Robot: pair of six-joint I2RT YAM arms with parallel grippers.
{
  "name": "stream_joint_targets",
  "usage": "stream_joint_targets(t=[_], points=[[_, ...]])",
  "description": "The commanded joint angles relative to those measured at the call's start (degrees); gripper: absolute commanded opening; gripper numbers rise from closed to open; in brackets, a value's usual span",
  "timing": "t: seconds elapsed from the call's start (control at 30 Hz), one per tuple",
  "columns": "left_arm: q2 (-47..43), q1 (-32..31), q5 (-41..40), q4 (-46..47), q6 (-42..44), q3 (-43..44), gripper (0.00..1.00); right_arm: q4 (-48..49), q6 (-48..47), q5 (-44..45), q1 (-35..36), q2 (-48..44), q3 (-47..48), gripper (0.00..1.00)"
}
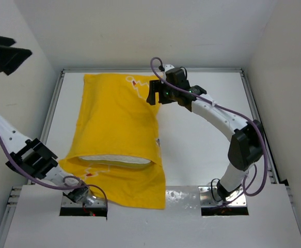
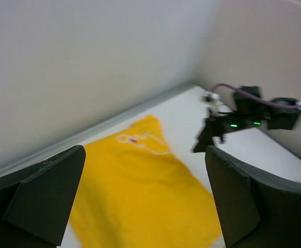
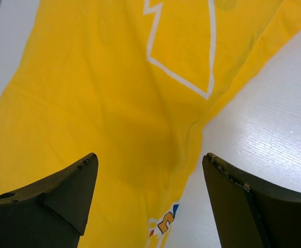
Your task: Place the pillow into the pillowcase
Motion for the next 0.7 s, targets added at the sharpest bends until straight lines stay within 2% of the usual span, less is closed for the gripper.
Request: stream_joint_targets(t=[0.0,0.17,0.2,0.27,0.37,0.4,0.47,0.5,0.53,0.67], points=[[-1.3,10.1,7.1,14.8,2.3,5.4,1.0,-0.4,-1.3,2.6,0.4,-2.6,2.5,0.82],[-3.6,20.6,7.3,19.1,5.1,1.5,1.0,-1.8,-1.9,3.2,1.4,-3.6,3.1,0.82],[-4.4,23.9,7.2,17.9,7.2,0.4,1.0,-2.2,-2.0,4.2,1.5,-4.0,3.2,0.82],[-6.7,26.3,7.0,15.0,15.4,-0.9,1.0,-2.9,-2.4,4.7,1.8,-4.3,3.4,0.83],[-7.2,26.9,6.9,10.4,22.7,-1.7,1.0,-2.8,-2.4,5.3,2.2,-5.0,3.0,0.83],[-7.2,26.9,6.9,8.5,24.4,-2.4,1.0,-2.7,-2.4,5.4,2.4,-5.3,2.8,0.83],[-8.6,26.9,6.9,-0.3,36.6,-5.2,1.0,-2.4,-2.3,5.8,2.6,-5.6,2.5,0.83],[-9.0,26.9,7.0,-15.1,42.8,-5.1,1.0,-2.4,-2.4,6.0,2.6,-5.7,2.5,0.83],[-8.9,26.9,7.0,-20.0,51.5,-4.8,1.0,-2.5,-2.5,6.1,2.8,-5.6,2.5,0.84],[-8.5,26.9,6.9,-22.7,54.8,-5.8,1.0,-2.7,-3.0,7.3,2.7,-5.7,2.6,0.84]])
